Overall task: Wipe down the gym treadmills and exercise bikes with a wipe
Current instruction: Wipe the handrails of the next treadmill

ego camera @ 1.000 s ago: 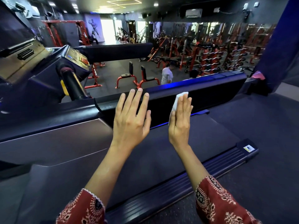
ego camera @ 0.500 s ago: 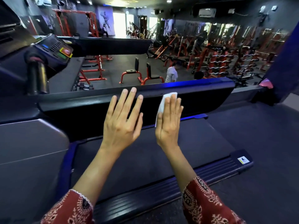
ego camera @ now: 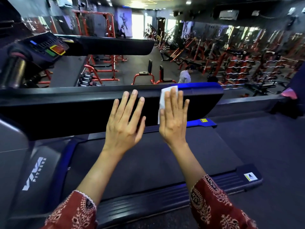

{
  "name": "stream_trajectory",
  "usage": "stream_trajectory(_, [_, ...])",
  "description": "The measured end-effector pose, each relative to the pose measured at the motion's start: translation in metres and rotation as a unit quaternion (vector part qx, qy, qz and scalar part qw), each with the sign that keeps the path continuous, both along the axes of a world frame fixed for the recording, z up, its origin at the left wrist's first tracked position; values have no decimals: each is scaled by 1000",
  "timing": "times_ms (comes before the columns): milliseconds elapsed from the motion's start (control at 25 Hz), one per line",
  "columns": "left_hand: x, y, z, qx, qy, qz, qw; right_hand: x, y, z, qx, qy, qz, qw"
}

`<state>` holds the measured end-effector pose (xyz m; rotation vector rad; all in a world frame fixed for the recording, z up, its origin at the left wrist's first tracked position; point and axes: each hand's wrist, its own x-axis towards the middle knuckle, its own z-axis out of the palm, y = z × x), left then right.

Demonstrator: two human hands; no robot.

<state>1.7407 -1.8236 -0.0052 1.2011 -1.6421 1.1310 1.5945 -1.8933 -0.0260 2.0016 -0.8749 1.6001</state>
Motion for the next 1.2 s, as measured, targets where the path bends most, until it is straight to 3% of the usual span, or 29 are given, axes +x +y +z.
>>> stream_trajectory(160, [-24, -5, 0, 11, 11, 4, 1000, -27, -8, -14, -16, 42, 8, 999])
stream_trajectory(280, [-38, -8, -1, 19, 17, 4, 1000, -38, -10, -18, 30, -7, 10, 999])
stream_trajectory(400, [-51, -13, -1, 25, 8, -1, 1000, -52, -17, -26, -13, 51, 0, 999])
stream_trajectory(520, [-61, -18, 1, 22, 3, -2, 1000, -64, -24, -13, 33, -41, -10, 999])
stream_trajectory(640, [-67, -24, 3, 27, 7, -8, 1000, -71, -30, -12, -24, 34, -4, 999])
stream_trajectory(800, [-78, -31, 4, 25, 7, -8, 1000, -83, -36, -8, 54, -77, -10, 996])
stream_trajectory(920, [-83, -36, 6, 23, 8, -9, 1000, -87, -36, -26, 17, -27, 0, 999])
stream_trajectory(1040, [-91, -41, 6, 20, 12, -9, 1000, -91, -37, -25, 88, -109, 14, 990])
stream_trajectory(1160, [-95, -45, 8, 18, 4, -11, 1000, -97, -42, -18, 45, -77, 10, 996])
stream_trajectory(1200, [-96, -46, 9, 16, 5, -9, 1000, -98, -44, -10, 51, -105, 12, 993])
